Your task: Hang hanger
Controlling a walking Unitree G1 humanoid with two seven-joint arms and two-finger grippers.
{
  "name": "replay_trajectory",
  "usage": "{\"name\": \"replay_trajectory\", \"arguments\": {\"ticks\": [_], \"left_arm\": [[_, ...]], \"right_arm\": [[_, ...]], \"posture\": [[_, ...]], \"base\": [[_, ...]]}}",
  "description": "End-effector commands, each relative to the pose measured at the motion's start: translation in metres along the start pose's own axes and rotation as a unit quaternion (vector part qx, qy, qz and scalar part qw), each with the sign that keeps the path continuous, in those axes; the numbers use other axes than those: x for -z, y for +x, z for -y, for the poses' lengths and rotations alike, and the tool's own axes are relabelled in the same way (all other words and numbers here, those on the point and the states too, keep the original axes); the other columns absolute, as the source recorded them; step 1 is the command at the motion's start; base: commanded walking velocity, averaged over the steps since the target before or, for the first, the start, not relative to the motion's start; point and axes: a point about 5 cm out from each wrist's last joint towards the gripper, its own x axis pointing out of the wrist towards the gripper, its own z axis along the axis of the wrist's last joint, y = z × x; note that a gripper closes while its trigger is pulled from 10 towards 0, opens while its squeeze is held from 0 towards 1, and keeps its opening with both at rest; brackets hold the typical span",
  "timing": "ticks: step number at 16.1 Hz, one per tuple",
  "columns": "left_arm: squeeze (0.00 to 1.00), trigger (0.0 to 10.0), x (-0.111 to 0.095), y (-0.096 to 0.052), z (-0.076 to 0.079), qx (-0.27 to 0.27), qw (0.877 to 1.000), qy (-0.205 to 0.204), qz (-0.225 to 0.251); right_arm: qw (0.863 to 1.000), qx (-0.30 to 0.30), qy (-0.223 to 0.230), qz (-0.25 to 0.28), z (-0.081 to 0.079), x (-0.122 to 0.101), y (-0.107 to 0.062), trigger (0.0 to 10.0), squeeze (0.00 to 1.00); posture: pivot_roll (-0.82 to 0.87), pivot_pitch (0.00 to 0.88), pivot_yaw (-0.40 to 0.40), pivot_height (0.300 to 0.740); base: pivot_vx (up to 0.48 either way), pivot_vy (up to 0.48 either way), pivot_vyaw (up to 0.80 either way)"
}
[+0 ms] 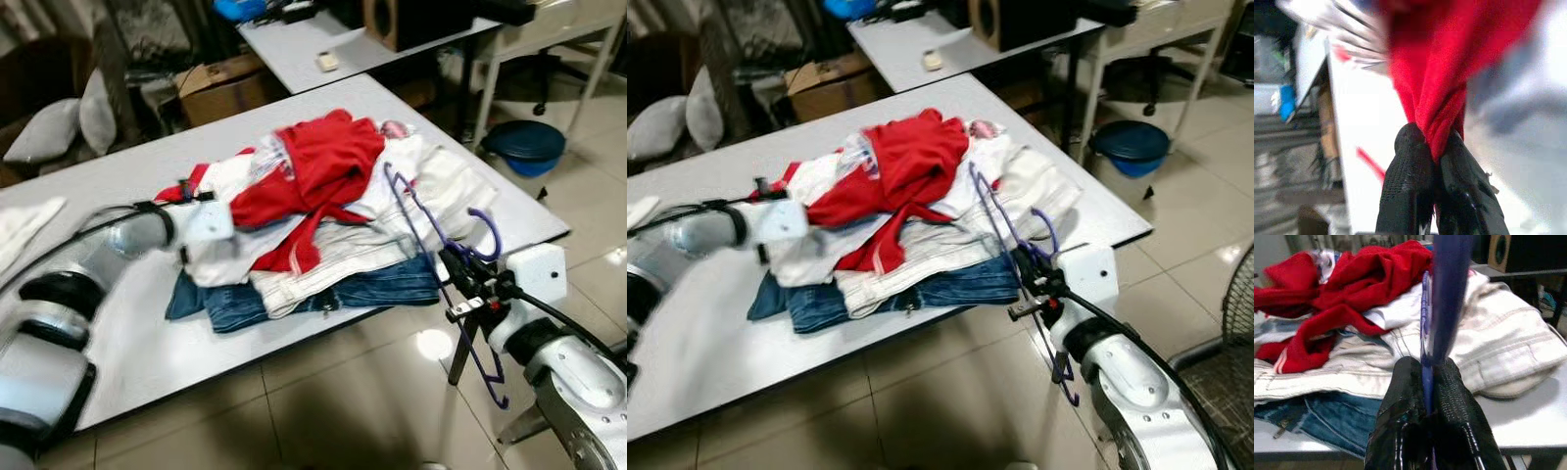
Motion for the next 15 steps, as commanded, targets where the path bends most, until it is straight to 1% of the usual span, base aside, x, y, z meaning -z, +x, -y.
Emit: {"name": "replay_trajectory", "arguments": {"ticks": [1,2,3,4,5,6,7,8,9,10,11,12,13,14,15], "left_arm": [[0.00,0.0,-0.008,-0.008,-0.031,-0.066,0.998,-0.012,0.021],[0.00,0.0,-0.029,-0.016,-0.066,-0.171,0.979,-0.068,0.093],[0.00,0.0,-0.043,-0.026,-0.091,-0.242,0.949,-0.126,0.159],[0.00,0.0,-0.058,-0.041,-0.116,-0.307,0.895,-0.206,0.251],[0.00,0.0,-0.060,-0.029,-0.094,-0.236,0.897,-0.242,0.285],[0.00,0.0,-0.057,-0.021,-0.078,-0.204,0.919,-0.214,0.260],[0.00,0.0,-0.043,-0.003,-0.034,-0.115,0.956,-0.183,0.198],[0.00,0.0,-0.034,0.002,-0.008,-0.051,0.974,-0.153,0.159],[0.00,0.0,-0.031,0.002,-0.001,-0.029,0.978,-0.140,0.149],[0.00,0.0,-0.024,0.001,0.015,0.023,0.977,-0.166,0.131],[0.00,0.0,-0.018,-0.002,0.029,0.088,0.977,-0.159,0.114],[0.00,0.0,-0.018,-0.007,0.035,0.125,0.972,-0.161,0.117],[0.00,0.0,-0.021,-0.007,0.034,0.125,0.968,-0.175,0.127],[0.00,0.0,-0.029,-0.006,0.030,0.116,0.963,-0.193,0.147],[0.00,0.0,-0.029,-0.006,0.033,0.114,0.967,-0.182,0.139]], "right_arm": [[1.000,-0.014,-0.001,0.004,-0.002,-0.002,0.003,10.0,0.00],[1.000,-0.014,-0.005,0.006,0.000,-0.004,0.003,10.0,0.00],[1.000,-0.013,-0.006,0.007,0.002,-0.005,0.004,10.0,0.00],[1.000,-0.012,-0.007,0.008,0.004,-0.005,0.004,10.0,0.00],[1.000,-0.020,-0.007,0.008,0.002,-0.005,0.006,10.0,0.00],[1.000,-0.023,-0.008,0.007,0.001,-0.005,0.007,10.0,0.00],[0.999,-0.031,-0.010,0.005,-0.002,-0.005,0.007,10.0,0.00],[0.999,-0.033,-0.010,0.003,-0.003,-0.004,0.007,10.0,0.00],[0.999,-0.034,-0.010,0.003,-0.003,-0.004,0.007,10.0,0.00],[0.999,-0.037,-0.010,0.000,-0.002,-0.004,0.006,10.0,0.00],[0.999,-0.040,-0.012,-0.002,-0.002,-0.003,0.006,10.0,0.00],[0.999,-0.041,-0.013,-0.003,-0.002,-0.003,0.006,10.0,0.00],[0.999,-0.042,-0.013,-0.003,-0.002,-0.003,0.007,10.0,0.00],[0.999,-0.043,-0.014,-0.003,-0.001,-0.003,0.007,10.0,0.00],[0.999,-0.046,-0.013,-0.003,-0.002,-0.003,0.008,10.0,0.00]], "posture": [[-0.12,0.000,0.199,0.740],[-0.12,0.000,0.191,0.740],[-0.12,0.000,0.191,0.740],[-0.12,0.000,0.180,0.740],[-0.12,0.000,0.170,0.740],[-0.12,0.000,0.170,0.740],[-0.13,0.000,0.163,0.740],[-0.13,0.000,0.161,0.740],[-0.13,0.000,0.159,0.740],[-0.13,0.000,0.156,0.740],[-0.13,0.000,0.152,0.740],[-0.13,0.000,0.152,0.740],[-0.13,0.000,0.149,0.740],[-0.13,0.000,0.143,0.740],[-0.12,0.000,0.135,0.740]], "base": [[0.000,0.000,0.00],[0.000,0.000,0.00],[0.000,0.000,0.00],[0.000,0.000,0.00],[0.000,0.000,0.00],[0.000,0.000,0.00],[0.000,0.000,0.00],[0.000,0.000,0.00],[0.000,0.000,0.00],[0.000,0.000,0.00],[0.000,0.000,0.00],[0.000,0.000,0.00],[0.000,0.000,0.00],[0.000,0.000,0.00],[0.000,0.000,0.00]]}}
